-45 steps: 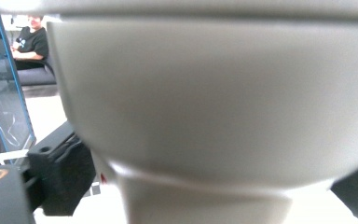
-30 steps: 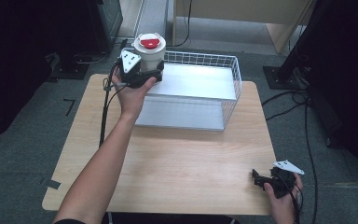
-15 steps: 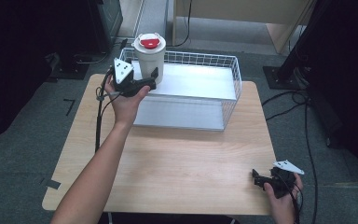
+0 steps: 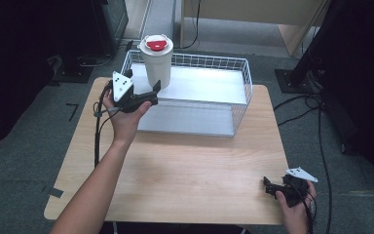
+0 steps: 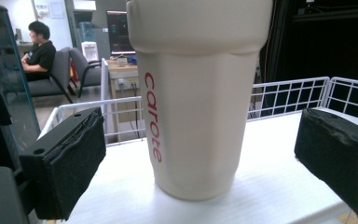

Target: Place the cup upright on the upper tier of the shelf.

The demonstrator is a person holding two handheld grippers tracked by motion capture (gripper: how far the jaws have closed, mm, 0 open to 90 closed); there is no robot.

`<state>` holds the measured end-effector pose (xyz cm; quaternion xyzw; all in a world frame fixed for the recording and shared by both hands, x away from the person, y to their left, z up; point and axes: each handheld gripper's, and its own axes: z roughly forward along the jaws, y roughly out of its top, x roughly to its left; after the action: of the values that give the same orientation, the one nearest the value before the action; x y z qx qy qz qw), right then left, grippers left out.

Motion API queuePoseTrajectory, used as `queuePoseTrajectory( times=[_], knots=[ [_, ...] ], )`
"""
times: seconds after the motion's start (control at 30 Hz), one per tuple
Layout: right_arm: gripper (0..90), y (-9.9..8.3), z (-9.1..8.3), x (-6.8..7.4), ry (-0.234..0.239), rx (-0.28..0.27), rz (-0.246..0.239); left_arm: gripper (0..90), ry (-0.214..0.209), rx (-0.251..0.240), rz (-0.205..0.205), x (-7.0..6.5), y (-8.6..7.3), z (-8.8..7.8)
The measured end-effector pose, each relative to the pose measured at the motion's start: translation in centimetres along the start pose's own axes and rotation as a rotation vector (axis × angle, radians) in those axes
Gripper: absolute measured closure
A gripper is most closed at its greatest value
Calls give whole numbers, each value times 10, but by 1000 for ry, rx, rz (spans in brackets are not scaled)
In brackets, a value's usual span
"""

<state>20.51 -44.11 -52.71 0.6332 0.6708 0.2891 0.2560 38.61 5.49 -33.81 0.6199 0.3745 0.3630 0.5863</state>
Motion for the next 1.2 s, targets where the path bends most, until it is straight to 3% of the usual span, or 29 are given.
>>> queuePoseTrajectory(
  times=[0.53, 1.2],
  knots=[
    [0, 0, 0, 0, -1, 1, -1, 25, 4, -3, -15, 12, -19, -48],
    [0, 0, 0, 0, 0, 0, 0, 4, 14, 61, -28, 33, -65, -99]
  ],
)
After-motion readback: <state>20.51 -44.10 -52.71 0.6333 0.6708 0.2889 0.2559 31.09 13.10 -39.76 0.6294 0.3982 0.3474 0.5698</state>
